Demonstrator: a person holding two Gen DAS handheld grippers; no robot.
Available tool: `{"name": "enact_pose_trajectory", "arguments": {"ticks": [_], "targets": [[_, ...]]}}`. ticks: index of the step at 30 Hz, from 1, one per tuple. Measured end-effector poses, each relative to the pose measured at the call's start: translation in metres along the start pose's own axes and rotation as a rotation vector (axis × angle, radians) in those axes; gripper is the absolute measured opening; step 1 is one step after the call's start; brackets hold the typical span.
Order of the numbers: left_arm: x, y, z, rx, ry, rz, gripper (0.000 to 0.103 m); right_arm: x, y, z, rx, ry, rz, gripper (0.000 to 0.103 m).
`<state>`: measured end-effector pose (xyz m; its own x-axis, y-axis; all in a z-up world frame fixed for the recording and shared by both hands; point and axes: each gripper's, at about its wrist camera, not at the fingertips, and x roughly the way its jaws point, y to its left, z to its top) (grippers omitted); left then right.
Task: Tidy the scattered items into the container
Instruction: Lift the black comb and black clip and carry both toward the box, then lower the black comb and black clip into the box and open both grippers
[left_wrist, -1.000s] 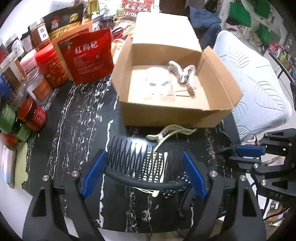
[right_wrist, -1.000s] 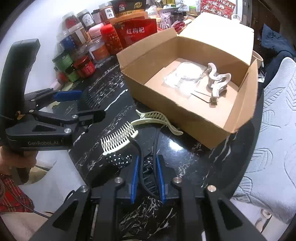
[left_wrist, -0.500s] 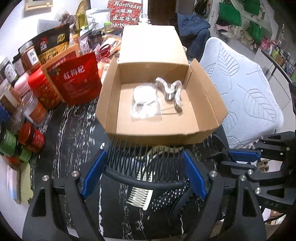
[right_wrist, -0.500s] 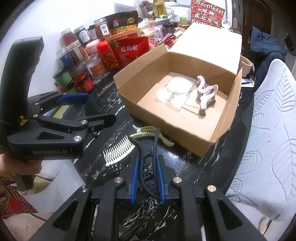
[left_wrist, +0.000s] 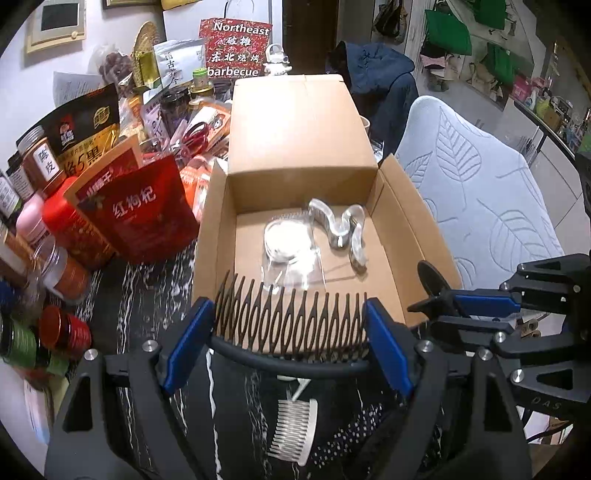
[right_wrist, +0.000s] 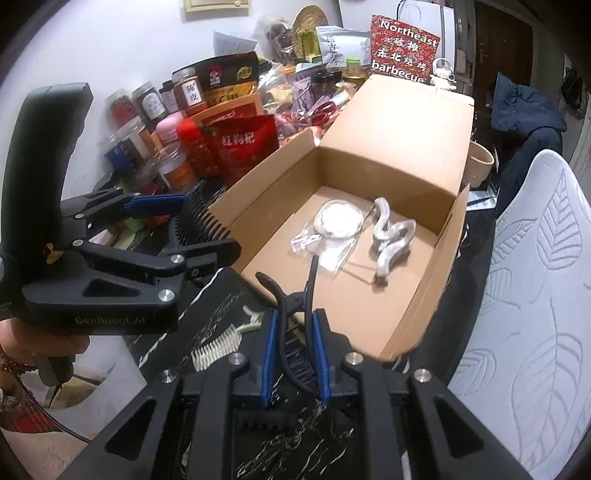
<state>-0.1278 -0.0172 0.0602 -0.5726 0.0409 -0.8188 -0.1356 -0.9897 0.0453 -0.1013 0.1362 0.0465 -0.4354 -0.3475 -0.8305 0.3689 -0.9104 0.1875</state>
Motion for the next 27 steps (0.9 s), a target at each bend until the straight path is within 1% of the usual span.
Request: {"name": "enact_pose_trajectory", "arguments": {"ticks": [8, 15, 27], "targets": [[0.031, 0.008, 0.026, 0.001, 0.018, -0.013, 0.081, 0.014, -0.019, 0.024, 0.016, 0.001, -0.002, 0.018], [0.065, 0.012, 0.05, 0.011, 0.051, -0.032, 0.081, 0.038, -0.043, 0.046, 0.039, 0.023, 0.003, 0.018], [0.124, 0.012, 0.096, 0.057, 0.074, -0.06, 0.081, 0.081, -0.087, 0.089, 0.077, 0.038, 0.004, 0.018]]}}
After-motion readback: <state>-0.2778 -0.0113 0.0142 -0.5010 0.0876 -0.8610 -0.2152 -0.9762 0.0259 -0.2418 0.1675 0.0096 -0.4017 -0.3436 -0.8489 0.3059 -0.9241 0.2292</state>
